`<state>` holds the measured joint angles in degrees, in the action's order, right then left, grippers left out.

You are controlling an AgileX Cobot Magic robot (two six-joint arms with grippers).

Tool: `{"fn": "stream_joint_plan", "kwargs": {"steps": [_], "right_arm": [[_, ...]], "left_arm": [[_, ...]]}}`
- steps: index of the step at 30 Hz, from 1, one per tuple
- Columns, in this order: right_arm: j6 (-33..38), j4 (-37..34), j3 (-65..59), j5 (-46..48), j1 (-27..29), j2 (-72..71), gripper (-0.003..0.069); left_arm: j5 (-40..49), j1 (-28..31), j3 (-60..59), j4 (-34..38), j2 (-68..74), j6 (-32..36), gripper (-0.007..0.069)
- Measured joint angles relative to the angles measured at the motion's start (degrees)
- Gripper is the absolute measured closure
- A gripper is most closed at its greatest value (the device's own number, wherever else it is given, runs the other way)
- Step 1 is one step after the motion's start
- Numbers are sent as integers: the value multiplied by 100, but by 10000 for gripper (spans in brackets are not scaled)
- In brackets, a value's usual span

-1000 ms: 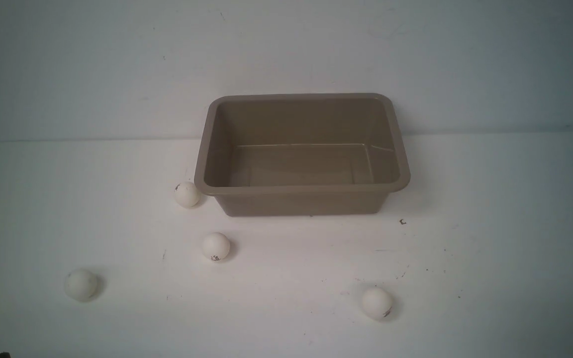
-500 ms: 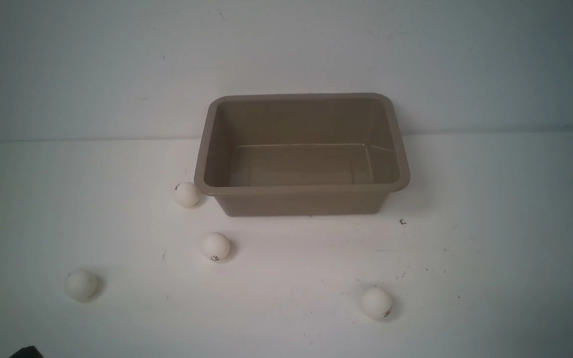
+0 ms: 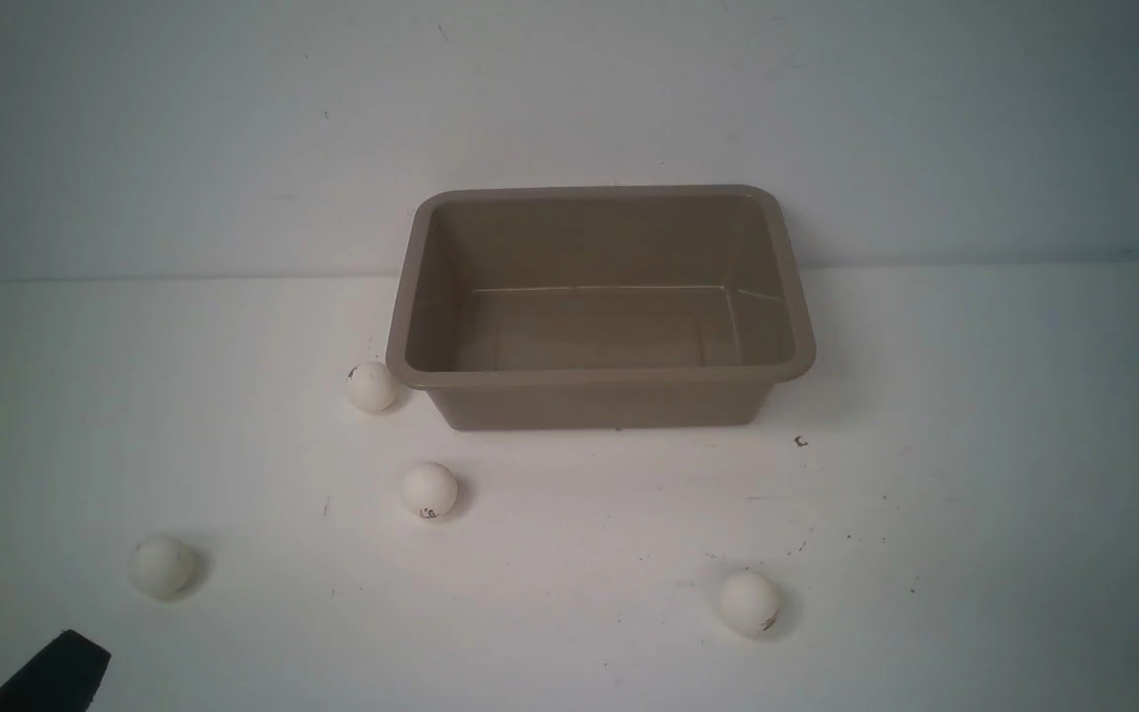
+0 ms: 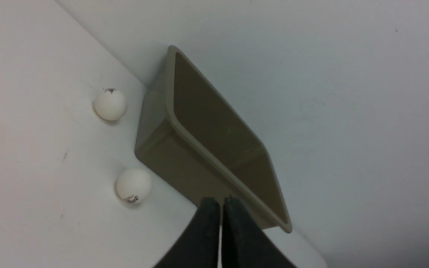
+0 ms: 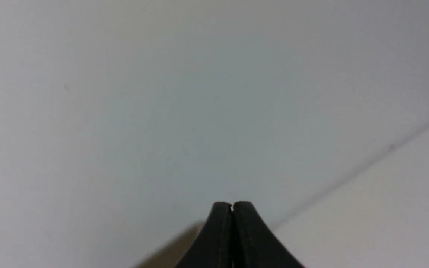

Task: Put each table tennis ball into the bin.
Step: Use the left arm to clamp the table tennis ball closest to it

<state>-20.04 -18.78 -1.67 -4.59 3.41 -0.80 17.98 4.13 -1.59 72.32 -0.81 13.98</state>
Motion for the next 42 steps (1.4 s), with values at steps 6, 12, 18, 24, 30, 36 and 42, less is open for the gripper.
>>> {"fn": "stream_joint_plan", "kwargs": {"steps": [6,12,18,24,30,36,42], "right_arm": [[-316,-1025,0,-983,-13,0,675],[-673,-577,35,640,-23,0,675],[-538,-180,689,2519,-145,0,675],[585,-522,1781,3194,-382,12,675],[1532,-1399,2177,3665,-460,12,675],[1654,-1581,2177,4120,-467,12,675],[1665,-1466,2177,4695,-467,12,675]], "left_arm": [[7,0,21,1009,0,759,629],[698,0,1082,1090,0,3222,629],[1147,0,2389,1124,316,4090,629],[1467,0,2765,1507,698,4641,629],[1467,0,2777,2200,698,4730,629],[1467,0,2782,2437,698,4730,629],[1705,0,2786,2431,698,4879,629]]}}
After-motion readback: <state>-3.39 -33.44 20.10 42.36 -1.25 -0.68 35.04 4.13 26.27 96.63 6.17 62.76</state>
